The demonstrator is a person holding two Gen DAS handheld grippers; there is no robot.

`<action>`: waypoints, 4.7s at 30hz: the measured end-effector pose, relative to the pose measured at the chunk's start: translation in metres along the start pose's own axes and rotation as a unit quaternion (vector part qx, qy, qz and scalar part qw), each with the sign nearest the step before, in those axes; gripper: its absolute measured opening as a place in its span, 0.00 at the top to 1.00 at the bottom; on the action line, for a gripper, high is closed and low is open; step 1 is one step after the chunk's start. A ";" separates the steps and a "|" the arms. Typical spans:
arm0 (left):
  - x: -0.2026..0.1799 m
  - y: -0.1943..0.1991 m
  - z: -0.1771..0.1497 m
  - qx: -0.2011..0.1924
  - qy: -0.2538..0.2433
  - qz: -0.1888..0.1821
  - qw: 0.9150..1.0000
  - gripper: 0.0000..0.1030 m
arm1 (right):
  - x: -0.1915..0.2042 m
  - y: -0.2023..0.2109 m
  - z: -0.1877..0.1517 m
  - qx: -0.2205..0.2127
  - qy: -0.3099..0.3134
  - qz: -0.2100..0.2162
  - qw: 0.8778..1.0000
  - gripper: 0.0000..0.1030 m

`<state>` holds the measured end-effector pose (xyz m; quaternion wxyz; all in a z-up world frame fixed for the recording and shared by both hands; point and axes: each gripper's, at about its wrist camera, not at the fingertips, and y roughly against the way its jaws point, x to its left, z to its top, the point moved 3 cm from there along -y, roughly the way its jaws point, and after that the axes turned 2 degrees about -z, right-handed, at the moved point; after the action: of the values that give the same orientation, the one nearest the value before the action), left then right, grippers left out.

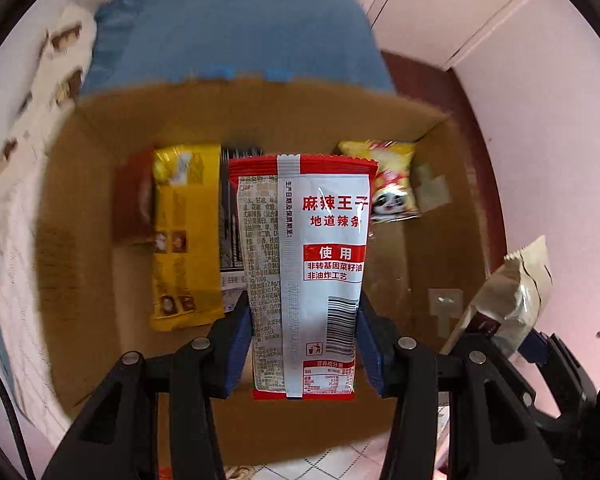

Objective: Organize snacks
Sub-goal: 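Carry both packets into the box and open both tools, then grasp the white bread bag with the left tool while the right tool grasps the yellow bread bag, then carry both bread bags into the box and open both tools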

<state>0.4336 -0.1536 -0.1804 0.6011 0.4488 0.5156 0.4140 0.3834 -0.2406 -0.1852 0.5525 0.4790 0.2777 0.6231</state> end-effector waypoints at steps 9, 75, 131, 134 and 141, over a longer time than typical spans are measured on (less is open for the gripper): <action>0.007 -0.049 -0.003 0.061 0.011 -0.024 0.998 0.56 | -0.006 -0.060 -0.002 0.065 0.010 -0.028 0.997 0.41; -0.031 0.077 -0.187 -0.193 -0.068 0.049 0.978 0.20 | -0.036 0.106 -0.116 -0.060 -0.018 -0.012 0.998 0.12; -0.044 -0.139 -0.204 0.044 -0.028 0.029 0.998 0.36 | -0.122 -0.074 -0.187 0.222 -0.029 -0.017 0.975 0.28; -0.048 -0.136 -0.206 0.025 -0.046 0.048 0.997 0.43 | -0.123 -0.075 -0.191 0.209 -0.037 -0.019 0.977 0.28; -0.042 -0.109 -0.213 0.009 -0.041 0.038 0.998 0.56 | -0.132 -0.059 -0.200 0.160 -0.060 -0.020 0.985 0.40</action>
<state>0.2214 -0.1979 -0.2895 0.6016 0.4898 0.4771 0.4129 0.2187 -0.3161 -0.3528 0.4963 0.5920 0.3499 0.5300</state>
